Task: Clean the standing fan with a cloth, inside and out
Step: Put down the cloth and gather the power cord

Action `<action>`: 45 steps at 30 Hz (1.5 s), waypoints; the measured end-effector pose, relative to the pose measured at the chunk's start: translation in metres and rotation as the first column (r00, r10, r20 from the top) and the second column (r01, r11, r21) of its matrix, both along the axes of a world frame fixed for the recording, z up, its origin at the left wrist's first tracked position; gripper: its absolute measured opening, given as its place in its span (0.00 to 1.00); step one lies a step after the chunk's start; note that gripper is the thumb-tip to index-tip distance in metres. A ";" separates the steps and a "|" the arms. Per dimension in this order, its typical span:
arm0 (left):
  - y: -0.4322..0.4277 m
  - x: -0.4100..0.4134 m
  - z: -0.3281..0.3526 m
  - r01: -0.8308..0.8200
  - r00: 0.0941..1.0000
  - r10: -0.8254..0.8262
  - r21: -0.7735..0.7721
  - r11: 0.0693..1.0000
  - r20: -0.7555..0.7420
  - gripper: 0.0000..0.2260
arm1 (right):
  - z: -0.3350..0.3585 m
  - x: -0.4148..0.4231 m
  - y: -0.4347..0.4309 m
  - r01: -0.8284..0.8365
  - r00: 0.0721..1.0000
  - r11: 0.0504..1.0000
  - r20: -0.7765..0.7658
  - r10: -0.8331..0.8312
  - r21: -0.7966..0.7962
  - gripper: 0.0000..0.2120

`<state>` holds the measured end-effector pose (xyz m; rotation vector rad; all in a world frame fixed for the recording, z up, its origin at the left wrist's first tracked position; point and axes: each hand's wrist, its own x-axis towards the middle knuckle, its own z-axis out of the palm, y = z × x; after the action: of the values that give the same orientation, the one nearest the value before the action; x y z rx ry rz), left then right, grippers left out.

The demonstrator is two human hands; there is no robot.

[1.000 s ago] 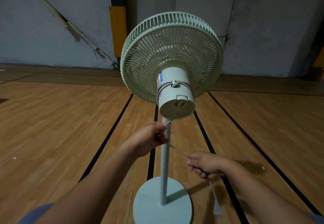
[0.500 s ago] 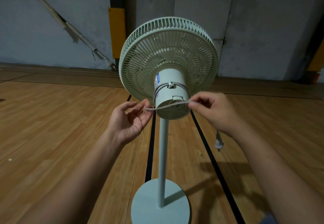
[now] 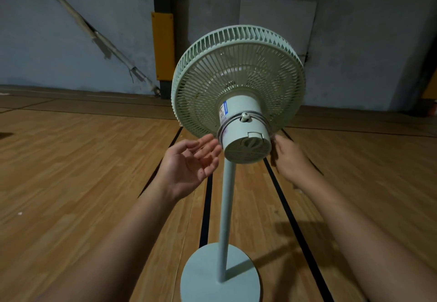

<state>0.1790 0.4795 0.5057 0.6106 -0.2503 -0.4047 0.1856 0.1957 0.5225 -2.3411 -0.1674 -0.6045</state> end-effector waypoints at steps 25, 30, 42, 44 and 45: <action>-0.052 0.054 -0.046 -0.435 0.862 -0.080 0.811 0.391 0.501 0.12 | -0.150 0.003 0.055 -0.045 0.836 0.992 -0.540 0.100 0.114 0.11; -0.058 0.071 -0.051 -0.480 0.834 -0.100 0.803 0.354 0.542 0.11 | -0.167 0.021 0.088 0.154 0.890 0.982 -0.446 -0.090 0.110 0.17; -0.064 0.077 -0.057 -0.573 0.778 -0.036 0.731 0.370 0.628 0.09 | -0.173 0.046 0.099 0.244 0.891 0.959 -0.424 -0.163 0.145 0.15; -0.068 0.075 -0.058 -0.611 0.757 -0.021 0.718 0.334 0.654 0.07 | -0.173 0.049 0.098 0.236 0.885 0.962 -0.438 -0.157 0.133 0.14; -0.070 0.075 -0.060 -0.623 0.750 -0.004 0.710 0.328 0.661 0.05 | -0.172 0.049 0.098 0.232 0.882 0.962 -0.449 -0.147 0.142 0.14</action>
<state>0.2542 0.4095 0.4457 1.9215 -0.4569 0.1365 0.2346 0.2934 0.3507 -2.2520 0.3189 -0.1627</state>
